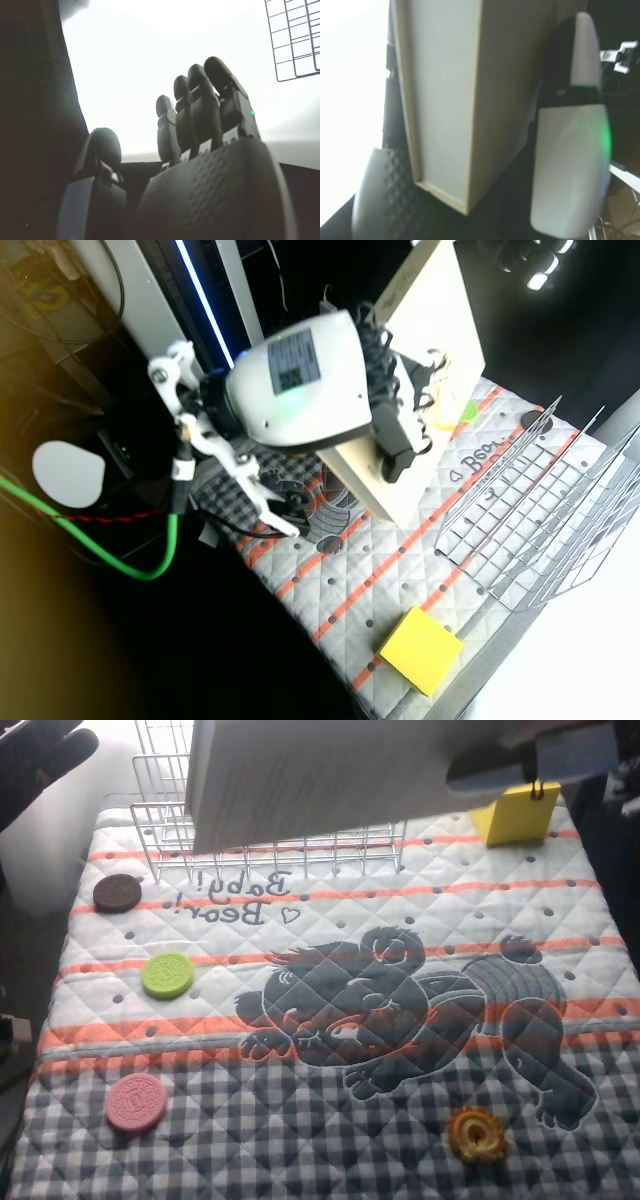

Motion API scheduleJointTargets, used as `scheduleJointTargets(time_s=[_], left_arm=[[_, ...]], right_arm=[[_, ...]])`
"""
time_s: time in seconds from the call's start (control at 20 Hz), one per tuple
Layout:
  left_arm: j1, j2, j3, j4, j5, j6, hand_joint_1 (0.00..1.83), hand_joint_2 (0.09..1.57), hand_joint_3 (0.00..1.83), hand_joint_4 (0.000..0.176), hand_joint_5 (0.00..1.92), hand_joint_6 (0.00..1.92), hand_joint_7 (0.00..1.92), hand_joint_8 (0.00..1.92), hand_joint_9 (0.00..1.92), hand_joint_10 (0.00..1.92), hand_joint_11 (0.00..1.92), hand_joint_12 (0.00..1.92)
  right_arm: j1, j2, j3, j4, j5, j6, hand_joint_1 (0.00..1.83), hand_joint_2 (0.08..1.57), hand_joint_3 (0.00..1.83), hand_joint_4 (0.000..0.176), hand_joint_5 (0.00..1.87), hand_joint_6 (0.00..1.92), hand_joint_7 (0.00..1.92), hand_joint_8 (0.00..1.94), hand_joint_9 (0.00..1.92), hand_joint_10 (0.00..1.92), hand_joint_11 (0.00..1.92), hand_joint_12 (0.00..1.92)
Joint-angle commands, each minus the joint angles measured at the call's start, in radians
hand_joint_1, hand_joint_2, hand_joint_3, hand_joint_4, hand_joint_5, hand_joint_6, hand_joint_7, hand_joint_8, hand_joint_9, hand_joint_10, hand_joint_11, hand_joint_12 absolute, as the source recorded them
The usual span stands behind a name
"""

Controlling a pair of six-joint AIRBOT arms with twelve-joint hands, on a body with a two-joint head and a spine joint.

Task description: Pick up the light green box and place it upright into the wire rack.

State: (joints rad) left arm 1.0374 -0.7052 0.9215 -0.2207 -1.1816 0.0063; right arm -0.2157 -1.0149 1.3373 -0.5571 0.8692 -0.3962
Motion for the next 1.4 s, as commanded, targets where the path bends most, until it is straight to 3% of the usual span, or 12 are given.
scheduleJointTargets(time_s=[0.0,0.2,0.35,0.45,0.6,0.65,0.75,0.85,0.95,1.1,1.35], left_arm=[[-0.011,-0.001,0.002,-0.012,-0.12,-0.006,0.47,1.18,0.0,0.136,0.4,0.0,0.36,0.0,0.36,0.0,0.0,0.85],[-0.011,-0.001,0.002,-0.012,-0.114,-0.006,0.49,1.18,0.0,0.119,0.41,0.0,0.41,0.01,0.38,0.0,0.0,0.95],[-0.012,-0.002,0.003,-0.012,-0.11,-0.006,0.51,1.17,0.0,0.127,0.42,0.0,0.38,0.0,0.37,0.0,0.0,0.9],[-0.013,-0.004,0.003,-0.012,-0.108,-0.006,0.51,1.16,0.0,0.157,0.42,0.0,0.36,0.0,0.36,0.0,0.0,0.88],[-0.016,-0.007,0.005,-0.011,-0.104,-0.006,0.5,1.16,0.0,0.149,0.41,0.0,0.36,0.0,0.35,0.0,0.0,0.87],[-0.017,-0.007,0.005,-0.01,-0.103,-0.006,0.5,1.17,0.0,0.133,0.41,0.0,0.37,0.01,0.36,0.01,0.0,0.87],[-0.02,-0.008,0.005,-0.008,-0.1,-0.006,0.5,1.16,0.0,0.13,0.41,0.0,0.37,0.01,0.36,0.01,0.0,0.87],[-0.023,-0.011,0.007,-0.006,-0.096,-0.006,0.52,1.16,0.0,0.13,0.42,0.0,0.37,0.0,0.36,0.0,0.0,0.85],[-0.027,-0.015,0.01,-0.004,-0.091,-0.006,0.52,1.16,0.0,0.142,0.42,0.0,0.36,0.0,0.36,0.0,0.0,0.88],[-0.03,-0.018,0.012,-0.003,-0.087,-0.006,0.52,1.15,0.0,0.141,0.42,0.0,0.36,0.0,0.37,0.0,0.0,0.92],[-0.035,-0.021,0.014,0.0,-0.083,-0.006,0.55,1.14,0.0,0.152,0.42,0.0,0.4,0.01,0.39,0.01,0.0,0.97]], right_arm=[[0.027,0.009,0.009,0.067,0.1,0.002,1.14,1.14,0.0,0.0,0.94,1.03,1.41,0.0,1.57,0.0,1.37,0.41],[0.073,-0.001,0.028,0.068,0.077,0.002,1.16,1.12,0.0,0.0,0.99,0.94,1.45,0.01,1.59,0.01,1.38,0.39],[0.093,-0.009,0.042,0.068,0.058,0.002,1.16,1.11,0.0,0.0,0.99,0.94,1.45,0.01,1.61,0.02,1.39,0.4],[0.106,-0.021,0.054,0.068,0.038,0.002,1.15,1.14,0.0,0.0,0.94,1.03,1.46,0.01,1.63,0.01,1.45,0.45],[0.113,-0.059,0.092,0.093,0.006,0.002,1.14,1.15,0.0,0.0,0.91,1.07,1.46,0.0,1.62,0.01,1.45,0.47],[0.113,-0.068,0.1,0.098,-0.004,0.002,1.14,1.16,0.0,0.0,0.9,1.09,1.46,0.0,1.63,0.01,1.46,0.48],[0.112,-0.099,0.125,0.118,-0.024,0.002,1.14,1.16,0.0,0.0,0.9,1.09,1.48,0.0,1.64,0.01,1.46,0.54],[0.104,-0.125,0.148,0.145,-0.035,0.002,1.14,1.16,0.0,0.0,0.9,1.09,1.48,0.0,1.65,0.01,1.47,0.54],[0.086,-0.145,0.169,0.174,-0.044,0.002,1.15,1.13,0.0,0.0,0.96,1.0,1.48,0.0,1.64,0.0,1.44,0.53],[0.063,-0.167,0.188,0.199,-0.062,0.002,1.15,1.13,0.0,0.0,0.96,1.0,1.48,0.0,1.62,0.0,1.39,0.5],[0.027,-0.201,0.217,0.241,-0.081,0.002,1.15,1.13,0.0,0.0,0.97,0.99,1.48,0.0,1.63,0.0,1.36,0.72]])
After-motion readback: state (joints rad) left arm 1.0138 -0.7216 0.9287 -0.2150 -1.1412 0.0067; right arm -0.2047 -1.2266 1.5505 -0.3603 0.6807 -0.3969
